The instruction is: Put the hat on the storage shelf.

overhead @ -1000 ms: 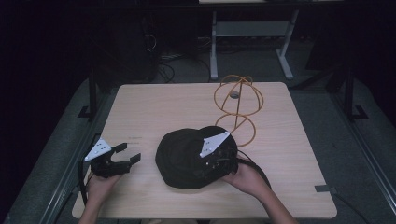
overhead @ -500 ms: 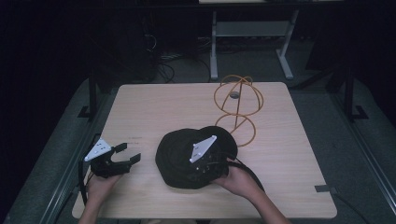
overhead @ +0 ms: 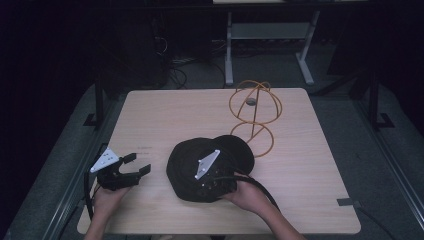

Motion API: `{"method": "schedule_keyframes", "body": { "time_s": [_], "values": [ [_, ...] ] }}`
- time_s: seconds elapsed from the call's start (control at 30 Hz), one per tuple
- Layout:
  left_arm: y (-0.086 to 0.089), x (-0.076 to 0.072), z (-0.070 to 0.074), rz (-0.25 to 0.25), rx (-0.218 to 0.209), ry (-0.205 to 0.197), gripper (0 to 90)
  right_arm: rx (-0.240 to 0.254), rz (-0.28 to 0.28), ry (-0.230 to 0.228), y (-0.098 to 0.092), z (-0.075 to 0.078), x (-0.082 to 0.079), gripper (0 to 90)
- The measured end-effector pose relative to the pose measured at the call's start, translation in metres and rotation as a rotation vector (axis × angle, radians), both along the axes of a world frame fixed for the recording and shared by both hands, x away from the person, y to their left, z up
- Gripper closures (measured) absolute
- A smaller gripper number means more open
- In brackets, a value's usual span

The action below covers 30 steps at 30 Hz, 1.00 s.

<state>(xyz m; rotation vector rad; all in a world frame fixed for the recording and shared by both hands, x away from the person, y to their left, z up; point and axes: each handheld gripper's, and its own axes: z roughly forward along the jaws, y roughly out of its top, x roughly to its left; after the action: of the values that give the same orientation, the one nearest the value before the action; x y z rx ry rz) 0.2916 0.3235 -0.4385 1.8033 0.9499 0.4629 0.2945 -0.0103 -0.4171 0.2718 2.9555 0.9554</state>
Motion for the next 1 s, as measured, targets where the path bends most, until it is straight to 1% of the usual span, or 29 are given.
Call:
{"method": "schedule_keyframes", "body": {
  "time_s": [0.03,0.07,0.2,0.33,0.5,0.53,0.63,0.67,0.73,0.77,0.8,0.83,0.87,0.9,0.93,0.97,1.0],
  "values": [
    [0.000,0.000,0.000,0.000,0.000,0.000,20.3,0.000,0.000,0.000,0.000,0.000,0.000,71.9],
    [0.000,0.000,0.000,-0.001,0.000,0.001,20.3,-0.008,0.012,-0.003,0.003,-0.004,0.000,73.8],
    [-0.001,0.000,0.000,-0.002,-0.005,0.002,20.3,-0.008,0.007,-0.006,0.006,-0.007,-0.001,75.6],
    [-0.001,0.000,0.000,-0.004,-0.009,0.005,20.3,-0.013,0.004,-0.006,0.006,-0.005,-0.001,80.0],
    [-0.001,0.001,0.000,-0.008,-0.008,0.007,20.4,-0.016,0.002,-0.017,0.005,-0.002,-0.003,81.3],
    [-0.001,0.001,0.000,-0.008,-0.010,0.007,20.4,-0.011,-0.006,-0.023,0.004,0.000,-0.004,81.3],
    [-0.002,0.001,0.000,-0.017,-0.008,0.012,20.4,0.027,-0.026,-0.039,-0.002,0.011,-0.005,81.3],
    [-0.002,0.001,0.000,-0.019,-0.013,0.011,20.4,0.040,-0.038,-0.033,-0.004,0.015,-0.005,81.2],
    [-0.003,0.001,0.000,-0.022,-0.023,0.005,20.4,0.062,-0.046,-0.040,-0.008,0.023,-0.005,81.2],
    [-0.003,0.001,0.000,-0.022,-0.023,0.005,20.4,0.062,-0.046,-0.040,-0.008,0.023,-0.005,81.2],
    [-0.003,0.000,0.000,-0.026,-0.027,0.003,20.4,0.091,-0.052,-0.048,-0.013,0.033,-0.004,81.1],
    [-0.003,0.000,0.001,-0.031,-0.035,0.000,20.4,0.091,-0.052,-0.048,-0.013,0.033,-0.004,81.1],
    [-0.005,-0.001,0.002,-0.038,-0.038,-0.007,20.4,0.123,-0.054,-0.050,-0.018,0.043,-0.004,81.1],
    [-0.005,-0.001,0.002,-0.038,-0.038,-0.007,20.5,0.123,-0.054,-0.050,-0.018,0.043,-0.004,81.1],
    [-0.007,-0.002,0.002,-0.048,-0.038,-0.004,20.4,0.147,-0.063,-0.048,-0.023,0.053,-0.004,81.0],
    [-0.007,-0.002,0.002,-0.048,-0.038,-0.004,20.4,0.157,-0.069,-0.047,-0.024,0.056,-0.004,80.9],
    [-0.008,-0.002,0.002,-0.054,-0.042,-0.005,20.4,0.157,-0.069,-0.047,-0.024,0.056,-0.004,80.9]
  ]
}}
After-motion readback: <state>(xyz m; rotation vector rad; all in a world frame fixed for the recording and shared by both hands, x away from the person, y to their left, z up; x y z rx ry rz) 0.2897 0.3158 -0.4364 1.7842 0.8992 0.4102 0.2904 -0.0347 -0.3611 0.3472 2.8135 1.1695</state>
